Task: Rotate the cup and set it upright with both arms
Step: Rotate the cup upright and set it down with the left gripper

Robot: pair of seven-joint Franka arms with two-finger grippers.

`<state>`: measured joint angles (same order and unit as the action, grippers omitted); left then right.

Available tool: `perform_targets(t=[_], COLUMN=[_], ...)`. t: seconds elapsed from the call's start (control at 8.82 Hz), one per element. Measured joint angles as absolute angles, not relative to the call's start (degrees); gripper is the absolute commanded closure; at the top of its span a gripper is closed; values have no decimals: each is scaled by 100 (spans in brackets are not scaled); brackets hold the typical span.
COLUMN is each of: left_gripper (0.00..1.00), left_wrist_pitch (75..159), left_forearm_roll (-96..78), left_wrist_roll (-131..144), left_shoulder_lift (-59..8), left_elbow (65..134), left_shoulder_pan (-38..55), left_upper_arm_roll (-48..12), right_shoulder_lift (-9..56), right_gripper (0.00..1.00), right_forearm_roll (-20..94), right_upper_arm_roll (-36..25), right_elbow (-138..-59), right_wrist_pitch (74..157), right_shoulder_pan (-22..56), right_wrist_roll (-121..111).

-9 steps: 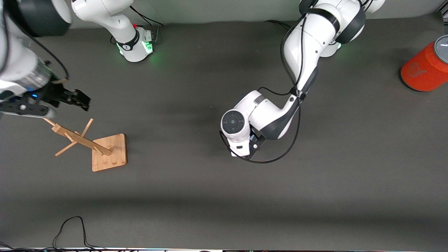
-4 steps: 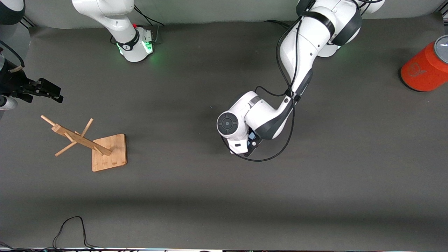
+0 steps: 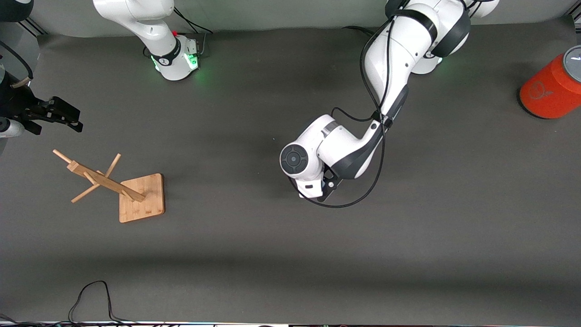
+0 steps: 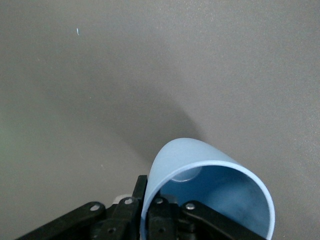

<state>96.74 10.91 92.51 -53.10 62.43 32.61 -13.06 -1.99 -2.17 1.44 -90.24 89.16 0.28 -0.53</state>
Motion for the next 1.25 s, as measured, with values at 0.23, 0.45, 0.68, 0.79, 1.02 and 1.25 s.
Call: perform_targets(t=[0.23,0.45,0.68,0.79,1.02,1.25], left_gripper=[100,100,100,100,100,100], left_wrist_pitch=[9594,9494,10044,10873,12647,13018], left_forearm_roll=[1091,848,548,551,550,582], left_wrist_roll=[9075,8726,8607,8607,8620,8622], left_shoulder_lift=[-5241,-5041,-4658,-4381,-3554,-3047], left_elbow=[6240,6226,6448,7120,9009,10009], left_shoulder_pan=[3255,3230,3224,3286,3355,3348], left_upper_arm_roll=[-1306,-1308,-1454,-1573,-1614,-1566], right_shoulder_lift=[-156,-49,45,46,37,4], right_gripper=[0,0,0,0,0,0], right_forearm_roll=[-217,-217,-217,-195,144,335], right_upper_arm_roll=[87,-53,-436,-484,-525,-702], right_elbow=[-9023,-9015,-8997,-8987,-8940,-8910], right_wrist_pitch=[8891,8878,8870,8864,8858,8887], right_shoulder_pan=[23,200,587,719,951,1098], right_wrist_roll=[-56,-61,-63,-101,-206,-206])
